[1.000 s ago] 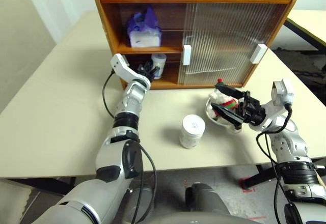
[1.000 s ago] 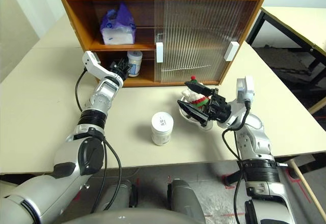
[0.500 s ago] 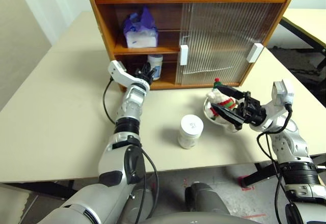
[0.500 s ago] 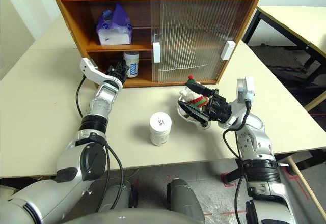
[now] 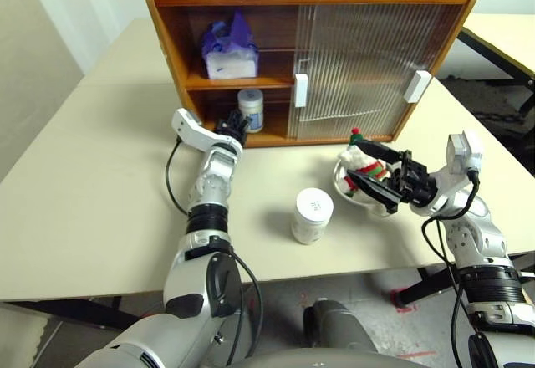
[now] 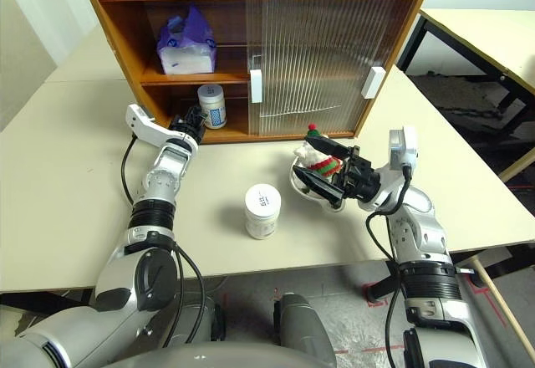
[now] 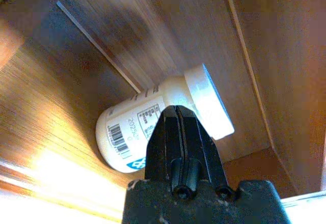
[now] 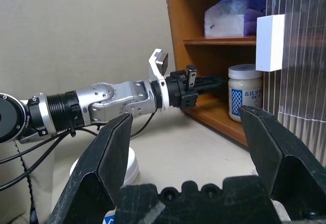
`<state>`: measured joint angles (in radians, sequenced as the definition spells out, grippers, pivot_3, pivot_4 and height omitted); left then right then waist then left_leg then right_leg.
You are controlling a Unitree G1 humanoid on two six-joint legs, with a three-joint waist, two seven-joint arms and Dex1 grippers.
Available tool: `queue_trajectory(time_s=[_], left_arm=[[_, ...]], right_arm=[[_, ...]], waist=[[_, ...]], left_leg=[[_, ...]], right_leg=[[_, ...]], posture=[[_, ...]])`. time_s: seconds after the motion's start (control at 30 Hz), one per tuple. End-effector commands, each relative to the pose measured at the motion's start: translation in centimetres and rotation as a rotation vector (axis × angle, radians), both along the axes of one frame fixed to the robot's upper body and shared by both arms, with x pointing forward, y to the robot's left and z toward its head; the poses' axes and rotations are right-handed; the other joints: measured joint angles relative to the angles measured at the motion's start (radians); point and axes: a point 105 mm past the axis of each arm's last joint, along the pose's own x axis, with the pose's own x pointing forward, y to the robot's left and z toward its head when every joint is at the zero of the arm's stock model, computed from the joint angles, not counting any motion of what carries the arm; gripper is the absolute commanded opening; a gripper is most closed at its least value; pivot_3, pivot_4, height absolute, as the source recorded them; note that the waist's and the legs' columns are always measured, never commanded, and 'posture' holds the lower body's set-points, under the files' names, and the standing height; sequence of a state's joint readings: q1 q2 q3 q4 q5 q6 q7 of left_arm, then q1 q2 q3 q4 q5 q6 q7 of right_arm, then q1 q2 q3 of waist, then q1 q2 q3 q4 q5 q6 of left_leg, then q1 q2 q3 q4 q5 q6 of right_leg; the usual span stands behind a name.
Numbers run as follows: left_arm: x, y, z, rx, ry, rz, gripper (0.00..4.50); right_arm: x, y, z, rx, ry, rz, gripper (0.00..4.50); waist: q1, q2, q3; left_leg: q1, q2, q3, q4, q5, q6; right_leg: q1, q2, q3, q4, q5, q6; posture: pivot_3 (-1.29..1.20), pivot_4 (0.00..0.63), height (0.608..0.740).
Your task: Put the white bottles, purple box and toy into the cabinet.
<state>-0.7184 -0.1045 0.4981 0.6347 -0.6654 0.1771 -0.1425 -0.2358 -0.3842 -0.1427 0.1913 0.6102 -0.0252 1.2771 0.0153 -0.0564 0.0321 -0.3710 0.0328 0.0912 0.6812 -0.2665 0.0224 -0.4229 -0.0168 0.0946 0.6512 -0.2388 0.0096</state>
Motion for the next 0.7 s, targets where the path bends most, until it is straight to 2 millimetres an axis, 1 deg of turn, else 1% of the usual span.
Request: queue_trajectory(time_s=[0.03, 0.2, 0.37, 0.47, 0.7], left_arm=[[-0.1, 0.8, -0.5, -0.039, 0.018, 0.041, 0.05], [0.2, 1.0, -0.6, -0.057, 0.025, 0.048, 0.05], [0.9, 0.8, -0.5, -0.066, 0.034, 0.038, 0.05], [1.2, 0.4, -0.6, -0.072, 0.045, 0.022, 0.05], [1.9, -1.2, -0.5, -0.091, 0.063, -0.037, 0.05]], right_arm=[[-0.1, -0.2, 0.0, -0.020, -0.008, -0.001, 4.50], [-0.1, -0.3, 0.0, -0.026, -0.006, 0.000, 4.50], [-0.2, -0.5, 0.1, -0.033, -0.009, -0.004, 4.50], [-0.3, -0.5, 0.2, -0.035, -0.009, -0.006, 4.50], [-0.3, -0.7, 0.3, -0.041, -0.013, -0.012, 4.50]], waist=[[0.000, 0.000, 0.000], [0.000, 0.000, 0.000], [0.000, 0.000, 0.000], [-0.001, 0.000, 0.000], [-0.001, 0.000, 0.000]], left_leg=[[0.000, 0.000, 0.000, 0.000, 0.000, 0.000], [0.000, 0.000, 0.000, 0.000, 0.000, 0.000], [0.000, -0.001, 0.000, 0.000, 0.000, 0.000], [0.000, -0.001, 0.000, 0.000, 0.000, 0.000], [0.000, -0.001, 0.000, 0.000, 0.000, 0.000]], right_leg=[[0.000, 0.000, 0.000, 0.000, 0.000, 0.000], [0.000, 0.000, 0.000, 0.000, 0.000, 0.000], [0.000, 0.000, 0.000, -0.001, 0.000, 0.000], [0.000, 0.000, 0.000, -0.001, 0.000, 0.000], [0.000, 0.000, 0.000, -0.001, 0.000, 0.000]], posture=[[0.08, 0.000, 0.740], [0.08, 0.000, 0.740], [0.07, 0.000, 0.740], [0.07, 0.000, 0.740], [0.06, 0.000, 0.740]])
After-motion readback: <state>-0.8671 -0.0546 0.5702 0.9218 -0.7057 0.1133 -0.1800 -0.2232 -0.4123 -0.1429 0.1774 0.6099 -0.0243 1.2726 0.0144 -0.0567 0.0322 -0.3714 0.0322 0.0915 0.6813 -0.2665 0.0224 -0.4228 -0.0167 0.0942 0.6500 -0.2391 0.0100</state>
